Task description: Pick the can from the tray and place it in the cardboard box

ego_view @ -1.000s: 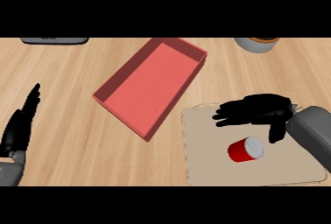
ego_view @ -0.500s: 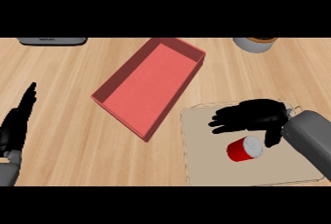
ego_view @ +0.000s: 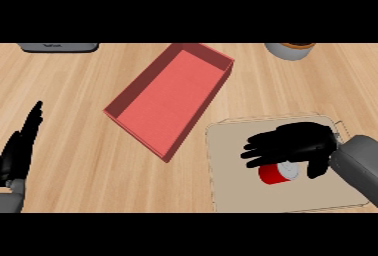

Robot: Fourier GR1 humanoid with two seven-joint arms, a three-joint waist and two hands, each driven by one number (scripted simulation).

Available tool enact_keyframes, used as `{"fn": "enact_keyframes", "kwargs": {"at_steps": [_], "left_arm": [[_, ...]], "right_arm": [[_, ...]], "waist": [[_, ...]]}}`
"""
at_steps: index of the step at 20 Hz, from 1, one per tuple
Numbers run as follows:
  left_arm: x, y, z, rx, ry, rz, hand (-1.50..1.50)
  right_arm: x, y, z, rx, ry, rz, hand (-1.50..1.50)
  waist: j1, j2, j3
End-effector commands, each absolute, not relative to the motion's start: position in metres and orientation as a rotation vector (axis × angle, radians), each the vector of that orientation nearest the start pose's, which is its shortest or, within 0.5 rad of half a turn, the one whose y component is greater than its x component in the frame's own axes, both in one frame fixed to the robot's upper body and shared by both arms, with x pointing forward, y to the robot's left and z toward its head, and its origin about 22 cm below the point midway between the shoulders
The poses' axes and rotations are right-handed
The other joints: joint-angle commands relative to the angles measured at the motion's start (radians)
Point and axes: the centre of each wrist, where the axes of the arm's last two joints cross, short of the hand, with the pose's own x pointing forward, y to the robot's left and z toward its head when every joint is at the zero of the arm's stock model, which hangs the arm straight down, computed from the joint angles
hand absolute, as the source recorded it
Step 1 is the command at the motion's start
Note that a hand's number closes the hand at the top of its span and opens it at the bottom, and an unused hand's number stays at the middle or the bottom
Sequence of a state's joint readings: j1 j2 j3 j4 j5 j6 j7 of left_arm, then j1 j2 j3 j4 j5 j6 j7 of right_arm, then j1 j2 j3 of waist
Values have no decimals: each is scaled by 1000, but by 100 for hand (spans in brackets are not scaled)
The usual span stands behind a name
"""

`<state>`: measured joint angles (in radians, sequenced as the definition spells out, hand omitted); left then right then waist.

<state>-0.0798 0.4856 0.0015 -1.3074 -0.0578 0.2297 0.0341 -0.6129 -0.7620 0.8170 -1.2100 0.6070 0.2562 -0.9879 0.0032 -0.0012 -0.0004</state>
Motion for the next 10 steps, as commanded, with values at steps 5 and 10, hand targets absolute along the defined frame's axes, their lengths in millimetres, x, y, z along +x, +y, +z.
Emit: {"fn": "enact_keyframes", "kwargs": {"at_steps": [5,10], "left_arm": [[267,362,8,651,-1365,-209,0],[264,359,24,648,-1364,-205,0]], "right_arm": [[316,-269,58,-511,1837,-2967,-150],[302,-235,22,-478,1836,-2996,-150]], "waist": [[-6,1,0],[2,0,0]]}}
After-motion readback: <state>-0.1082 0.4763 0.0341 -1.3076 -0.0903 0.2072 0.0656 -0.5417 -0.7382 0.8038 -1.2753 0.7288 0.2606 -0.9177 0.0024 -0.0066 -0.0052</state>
